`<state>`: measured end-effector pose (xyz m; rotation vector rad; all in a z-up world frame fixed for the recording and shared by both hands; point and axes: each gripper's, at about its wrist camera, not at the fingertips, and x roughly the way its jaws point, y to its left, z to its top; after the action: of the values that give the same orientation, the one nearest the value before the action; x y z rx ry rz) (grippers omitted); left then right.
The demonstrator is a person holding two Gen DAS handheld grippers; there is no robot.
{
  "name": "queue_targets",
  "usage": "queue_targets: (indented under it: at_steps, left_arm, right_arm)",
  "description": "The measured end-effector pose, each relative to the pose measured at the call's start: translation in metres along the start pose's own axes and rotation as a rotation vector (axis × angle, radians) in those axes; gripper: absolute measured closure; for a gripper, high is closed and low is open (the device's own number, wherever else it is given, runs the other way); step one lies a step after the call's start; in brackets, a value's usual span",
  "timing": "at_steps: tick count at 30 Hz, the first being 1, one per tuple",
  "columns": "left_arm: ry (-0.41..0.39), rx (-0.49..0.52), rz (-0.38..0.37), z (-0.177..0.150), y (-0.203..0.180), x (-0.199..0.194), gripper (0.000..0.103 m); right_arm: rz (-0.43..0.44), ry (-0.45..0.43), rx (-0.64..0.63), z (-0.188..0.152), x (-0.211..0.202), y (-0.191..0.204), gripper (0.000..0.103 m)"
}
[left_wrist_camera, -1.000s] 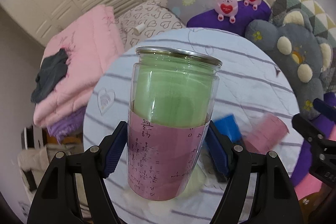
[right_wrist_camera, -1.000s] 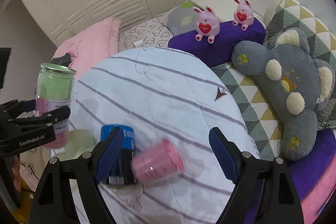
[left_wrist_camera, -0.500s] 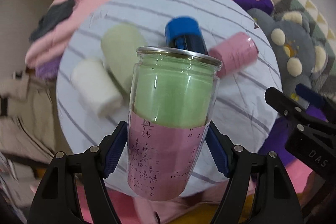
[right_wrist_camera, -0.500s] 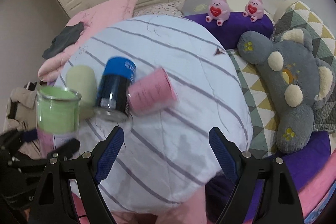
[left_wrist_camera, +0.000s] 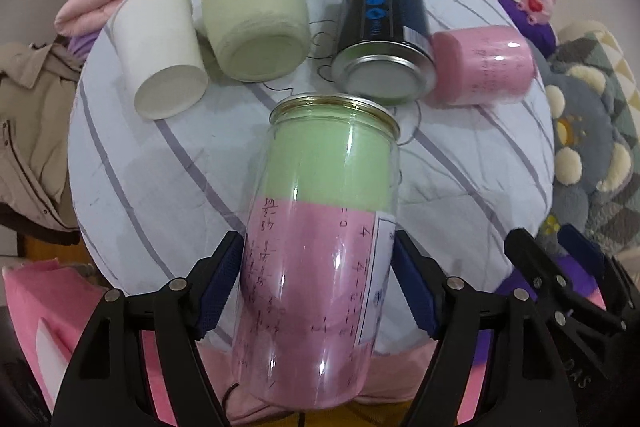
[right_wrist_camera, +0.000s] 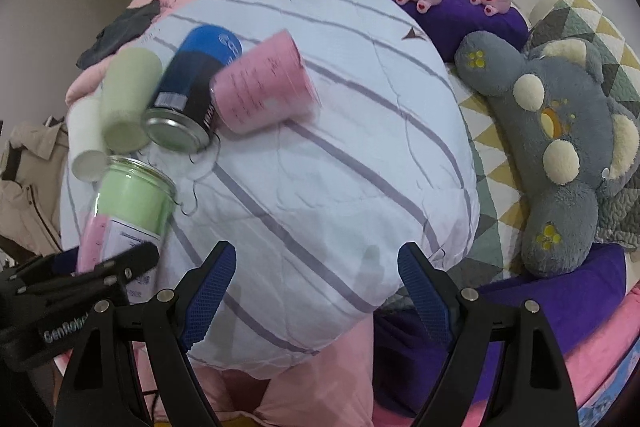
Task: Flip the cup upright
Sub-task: 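Carry the held jar with the left tool toward the right tool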
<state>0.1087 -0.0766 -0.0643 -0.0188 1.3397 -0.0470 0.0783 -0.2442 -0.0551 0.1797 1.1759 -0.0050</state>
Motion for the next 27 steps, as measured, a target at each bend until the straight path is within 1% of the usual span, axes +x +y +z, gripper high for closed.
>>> queue_targets:
  at_steps: [2, 4, 7, 9, 11, 14, 19, 21, 27]
  left_arm:
    - [-0.010, -0.008, -0.002, -0.001, 0.003, -0.001, 0.012]
    - [-0.032, -0.004, 0.017, -0.001, 0.004, -0.006, 0.011]
    - [-0.057, -0.007, 0.014, 0.000, 0.008, -0.015, 0.011]
    - [-0.070, -0.004, 0.017, 0.002, 0.008, -0.019, 0.006]
    - [-0.087, 0.002, 0.027, -0.001, 0.010, -0.024, 0.006]
    - [-0.097, 0.012, 0.008, -0.004, 0.012, -0.032, 0.006]
    - [-0.155, 0.035, 0.022, -0.009, 0.023, -0.054, 0.006]
    - [-0.185, 0.035, 0.021, -0.013, 0.036, -0.066, 0.006]
    - [-0.243, 0.047, 0.082, -0.017, 0.068, -0.084, 0.005]
  right_arm:
    - [0.015, 0.002, 0.015, -0.002, 0.003, -0.003, 0.018]
    - [0.026, 0.012, 0.032, -0.003, 0.006, -0.006, 0.018]
    - [0.021, 0.017, 0.034, -0.005, 0.006, -0.008, 0.018]
    - [0.028, 0.008, 0.046, -0.005, 0.003, -0.010, 0.018]
    - [0.045, -0.015, 0.069, -0.005, -0.003, -0.013, 0.018]
    - [0.057, -0.046, 0.093, -0.006, -0.012, -0.015, 0.018]
    - [0.052, -0.072, 0.114, -0.010, -0.028, -0.013, 0.018]
    - [0.054, -0.078, 0.123, -0.010, -0.032, -0.011, 0.018]
    - [0.077, -0.079, 0.100, -0.010, -0.045, 0.014, 0.018]
